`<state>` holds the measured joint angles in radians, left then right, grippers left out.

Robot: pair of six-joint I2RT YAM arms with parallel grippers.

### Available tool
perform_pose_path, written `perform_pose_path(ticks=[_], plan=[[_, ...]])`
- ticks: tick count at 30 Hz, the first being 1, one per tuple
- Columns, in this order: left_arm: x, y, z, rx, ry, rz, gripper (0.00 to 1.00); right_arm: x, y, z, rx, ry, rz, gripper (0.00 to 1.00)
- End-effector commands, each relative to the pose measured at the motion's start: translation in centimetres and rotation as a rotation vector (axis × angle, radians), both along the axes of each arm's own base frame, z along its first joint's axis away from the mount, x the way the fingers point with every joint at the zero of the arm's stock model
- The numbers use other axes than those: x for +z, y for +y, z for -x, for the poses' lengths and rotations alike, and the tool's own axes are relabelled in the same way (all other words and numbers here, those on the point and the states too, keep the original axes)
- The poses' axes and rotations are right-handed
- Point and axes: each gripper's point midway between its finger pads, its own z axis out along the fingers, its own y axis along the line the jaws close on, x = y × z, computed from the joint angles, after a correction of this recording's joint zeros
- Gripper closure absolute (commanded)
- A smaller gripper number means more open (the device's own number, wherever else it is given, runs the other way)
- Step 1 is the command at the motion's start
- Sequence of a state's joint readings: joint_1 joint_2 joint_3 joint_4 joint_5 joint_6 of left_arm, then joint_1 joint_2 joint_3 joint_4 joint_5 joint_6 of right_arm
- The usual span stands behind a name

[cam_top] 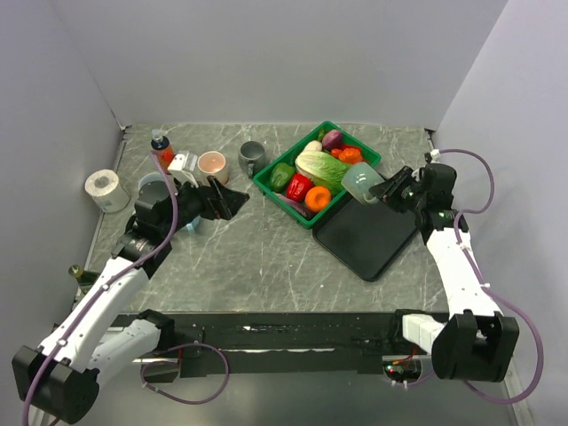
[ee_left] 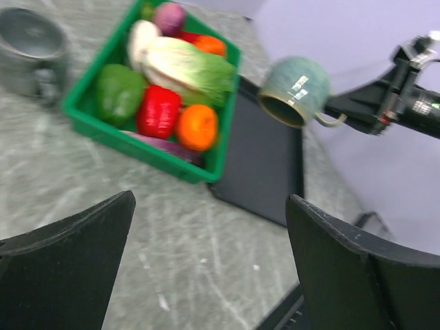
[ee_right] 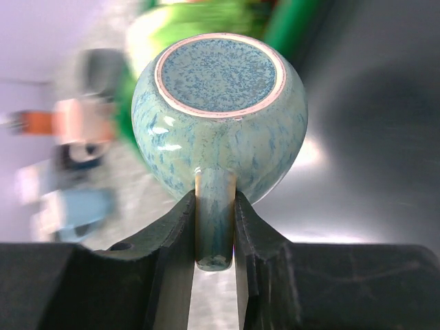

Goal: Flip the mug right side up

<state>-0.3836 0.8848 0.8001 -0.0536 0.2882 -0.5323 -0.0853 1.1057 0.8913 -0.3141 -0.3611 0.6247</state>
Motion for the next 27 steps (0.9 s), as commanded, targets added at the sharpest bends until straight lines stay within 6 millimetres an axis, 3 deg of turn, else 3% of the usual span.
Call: perform_pose_path(ticks=[1, 8, 9, 14, 16, 18, 19, 27], plan=[[3.7, -2.7, 1.3, -0.167, -0.046, 0.136, 0.04, 8.4, 3.9, -0.1, 0.157, -0.279, -0.168, 1.0], [4.2, -4.7, 1.7, -0.281, -0.013, 0.224, 0.04, 11.8, 7.7, 1.2, 0.282, -0.388, -0.333, 1.0], [5.0, -5.1, 2.0, -0.304, -0.021, 0.263, 0.04, 12.1, 9.6, 1.9, 0.332, -0.389, -0.366, 1.0], [5.1, -7.1, 2.4, -0.359, 0.021, 0.315, 0.04, 13.1, 14.7, 2.9, 0.398, -0.352, -0.583, 1.0], [4.8, -8.0, 2.7, -0.371, 0.045, 0.308, 0.04, 14.6, 17.1, 3.7, 0.453, -0.351, -0.702, 1.0], [4.5, -8.5, 2.8, -0.369, 0.067, 0.305, 0.04, 14.1, 18.7, 3.4, 0.471, -0.316, -0.778, 1.0], [4.3, -8.4, 2.9, -0.364, 0.082, 0.305, 0.04, 15.4, 19.8, 4.0, 0.502, -0.329, -0.85, 1.0], [3.6, -7.5, 3.3, -0.282, 0.179, 0.359, 0.04, 15.4, 25.0, 3.0, 0.557, -0.222, -1.037, 1.0]])
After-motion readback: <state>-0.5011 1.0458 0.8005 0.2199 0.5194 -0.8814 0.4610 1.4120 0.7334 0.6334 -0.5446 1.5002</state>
